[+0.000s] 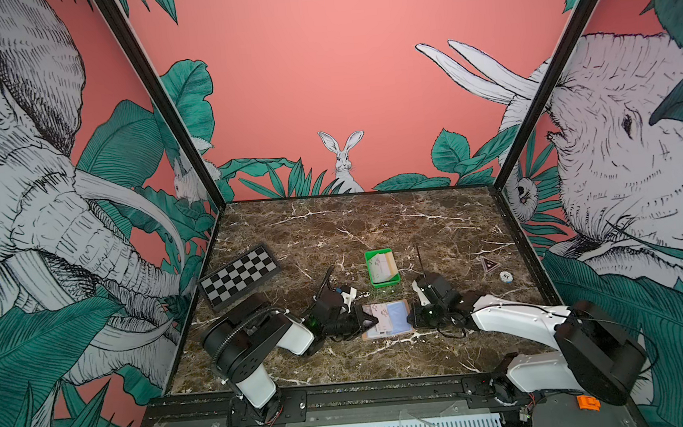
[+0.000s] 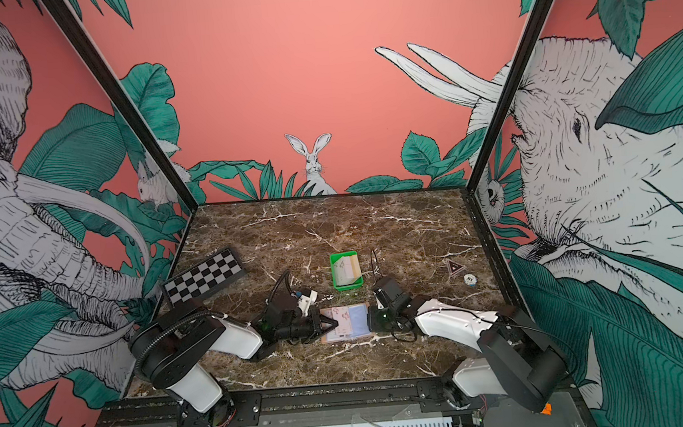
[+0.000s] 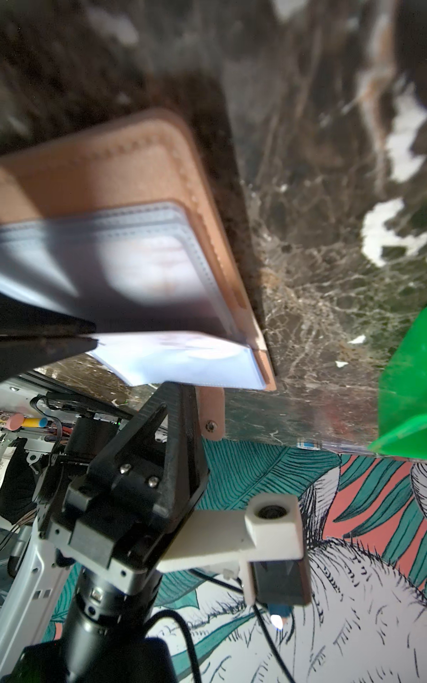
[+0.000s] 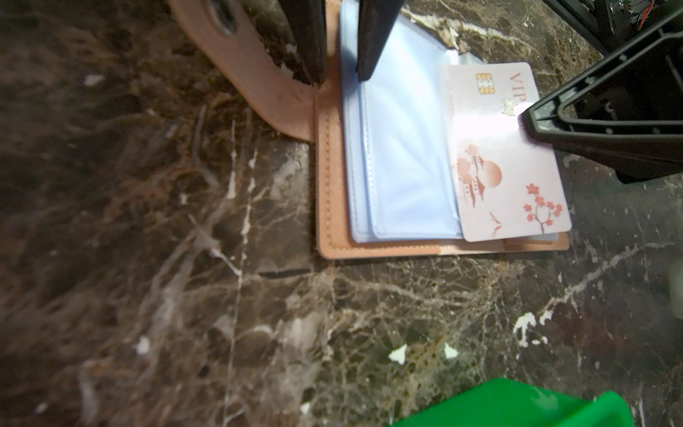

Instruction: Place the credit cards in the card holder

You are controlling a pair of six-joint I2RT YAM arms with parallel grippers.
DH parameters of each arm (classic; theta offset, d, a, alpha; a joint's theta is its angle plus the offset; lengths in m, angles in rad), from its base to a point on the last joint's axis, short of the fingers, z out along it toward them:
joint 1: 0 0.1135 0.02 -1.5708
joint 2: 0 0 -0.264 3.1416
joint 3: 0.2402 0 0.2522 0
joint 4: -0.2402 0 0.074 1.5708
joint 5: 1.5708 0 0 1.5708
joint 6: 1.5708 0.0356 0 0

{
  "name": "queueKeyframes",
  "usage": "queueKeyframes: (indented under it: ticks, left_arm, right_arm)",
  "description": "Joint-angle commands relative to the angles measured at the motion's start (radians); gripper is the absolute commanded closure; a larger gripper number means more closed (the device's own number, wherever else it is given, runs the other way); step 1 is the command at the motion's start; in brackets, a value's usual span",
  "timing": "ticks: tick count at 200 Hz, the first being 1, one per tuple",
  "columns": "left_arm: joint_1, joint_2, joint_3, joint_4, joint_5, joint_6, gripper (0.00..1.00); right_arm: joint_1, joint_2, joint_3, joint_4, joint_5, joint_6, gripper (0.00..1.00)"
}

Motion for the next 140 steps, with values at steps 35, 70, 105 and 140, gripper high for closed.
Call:
queueKeyframes:
  ticks: [35, 70, 105, 140]
  left_arm:
    - [0.002, -0.015, -0.029, -0.015, -0.001, -0.025, 1.00]
    - [0.002, -0.051, -0.040, -0.082, -0.006, -0.020, 1.00]
    - [0.001, -0.066, -0.040, -0.091, 0.001, -0.019, 1.00]
    - [0.000, -0.040, -0.025, -0.063, 0.015, -0.022, 1.00]
  right_arm:
    - [0.010, 0.017, 0.010, -0.039, 0.030, -0.013, 0.83]
    - [0.010, 0.019, 0.012, -0.041, 0.033, -0.013, 0.83]
    - [0.010, 0.021, 0.010, -0.036, 0.034, -0.012, 0.83]
    - [0.011, 0.017, 0.008, -0.035, 0.034, -0.010, 0.83]
